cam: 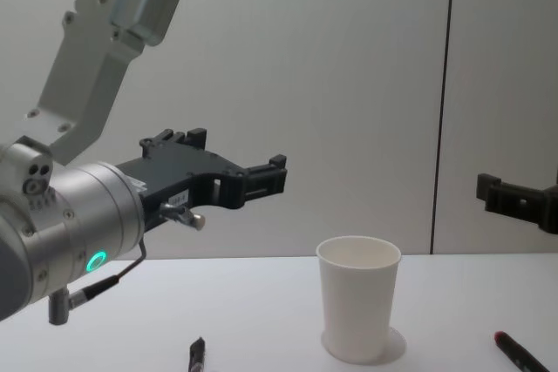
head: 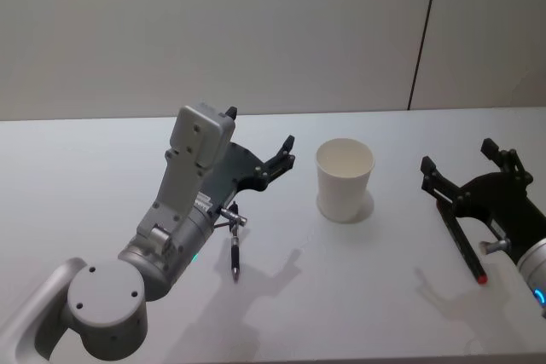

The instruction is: Place the pen into the pen holder.

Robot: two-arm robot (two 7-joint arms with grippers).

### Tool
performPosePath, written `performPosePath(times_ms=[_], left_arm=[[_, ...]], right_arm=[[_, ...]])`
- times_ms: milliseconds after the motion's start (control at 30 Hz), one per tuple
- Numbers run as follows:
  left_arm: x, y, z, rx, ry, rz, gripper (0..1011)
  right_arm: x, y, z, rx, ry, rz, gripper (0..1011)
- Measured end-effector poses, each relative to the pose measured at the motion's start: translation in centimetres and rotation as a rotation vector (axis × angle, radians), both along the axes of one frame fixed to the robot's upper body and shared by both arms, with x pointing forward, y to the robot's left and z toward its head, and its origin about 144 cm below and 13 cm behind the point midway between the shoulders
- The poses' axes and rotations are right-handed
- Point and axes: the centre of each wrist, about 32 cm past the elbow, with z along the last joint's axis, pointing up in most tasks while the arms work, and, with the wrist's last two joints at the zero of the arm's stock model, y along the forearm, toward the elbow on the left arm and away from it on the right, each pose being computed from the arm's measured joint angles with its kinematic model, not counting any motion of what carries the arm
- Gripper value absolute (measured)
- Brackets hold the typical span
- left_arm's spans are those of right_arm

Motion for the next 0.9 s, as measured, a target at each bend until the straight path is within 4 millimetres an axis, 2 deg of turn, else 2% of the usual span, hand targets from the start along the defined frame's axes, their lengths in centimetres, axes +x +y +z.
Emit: performPosePath(times_ms=[400,900], left_arm=[[0.0,0.0,0.0,0.0,0.0,0.0,1004],[0.0,0.0,0.0,0.0,0.0,0.0,1004]], right_arm=[[0.1,0.2,0.1,-0.004,0.007,-0.004,1001],[1.2,1.6,1.1,-0.066,0.108,-0.066,1001]])
